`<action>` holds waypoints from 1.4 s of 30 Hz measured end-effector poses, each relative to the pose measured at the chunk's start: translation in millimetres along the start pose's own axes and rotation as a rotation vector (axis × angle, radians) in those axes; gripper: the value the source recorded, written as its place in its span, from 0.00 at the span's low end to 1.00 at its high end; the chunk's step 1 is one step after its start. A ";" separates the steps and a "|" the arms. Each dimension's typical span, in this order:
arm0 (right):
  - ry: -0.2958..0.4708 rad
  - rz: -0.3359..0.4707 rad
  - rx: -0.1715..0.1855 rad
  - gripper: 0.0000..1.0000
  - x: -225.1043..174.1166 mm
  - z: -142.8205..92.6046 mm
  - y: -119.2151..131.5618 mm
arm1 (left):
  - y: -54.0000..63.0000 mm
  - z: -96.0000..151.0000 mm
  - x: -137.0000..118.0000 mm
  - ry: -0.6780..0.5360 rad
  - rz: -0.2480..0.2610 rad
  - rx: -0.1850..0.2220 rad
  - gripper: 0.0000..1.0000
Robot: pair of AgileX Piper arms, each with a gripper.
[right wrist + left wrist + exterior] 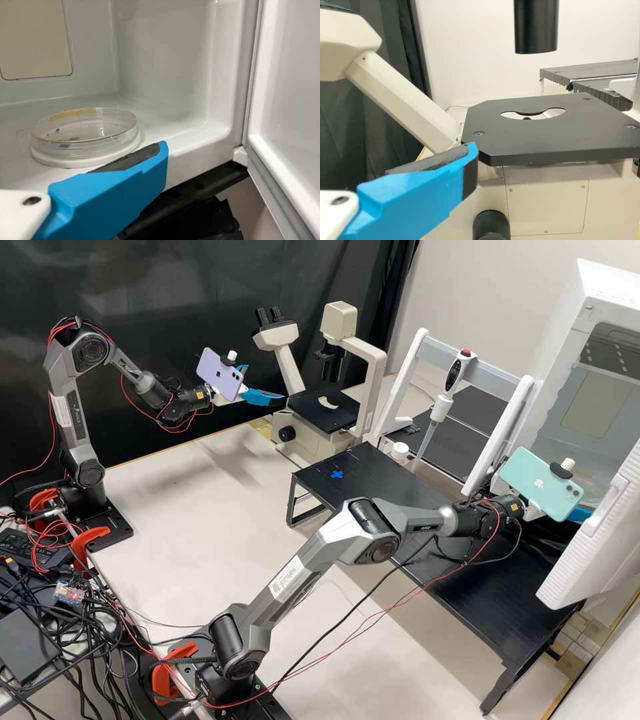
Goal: Move the petri dish to the microscope
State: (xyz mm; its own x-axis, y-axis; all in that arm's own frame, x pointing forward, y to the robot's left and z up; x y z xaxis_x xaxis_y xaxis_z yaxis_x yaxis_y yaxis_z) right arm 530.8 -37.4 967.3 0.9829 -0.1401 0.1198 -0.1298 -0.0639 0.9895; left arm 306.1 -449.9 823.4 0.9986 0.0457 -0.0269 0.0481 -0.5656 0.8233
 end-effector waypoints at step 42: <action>-0.022 0.076 -0.089 1.00 6.3 -11.6 33.0 | 0.0 0.0 0.0 0.000 0.000 0.000 1.00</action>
State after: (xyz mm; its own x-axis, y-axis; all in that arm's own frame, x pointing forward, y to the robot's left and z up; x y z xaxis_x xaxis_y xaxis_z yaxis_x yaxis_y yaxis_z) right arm 534.2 -29.0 1001.7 0.9674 -0.1631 0.1938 -0.1905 0.0357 0.9810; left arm 306.1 -449.9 823.4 0.9986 0.0457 -0.0269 0.0481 -0.5656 0.8233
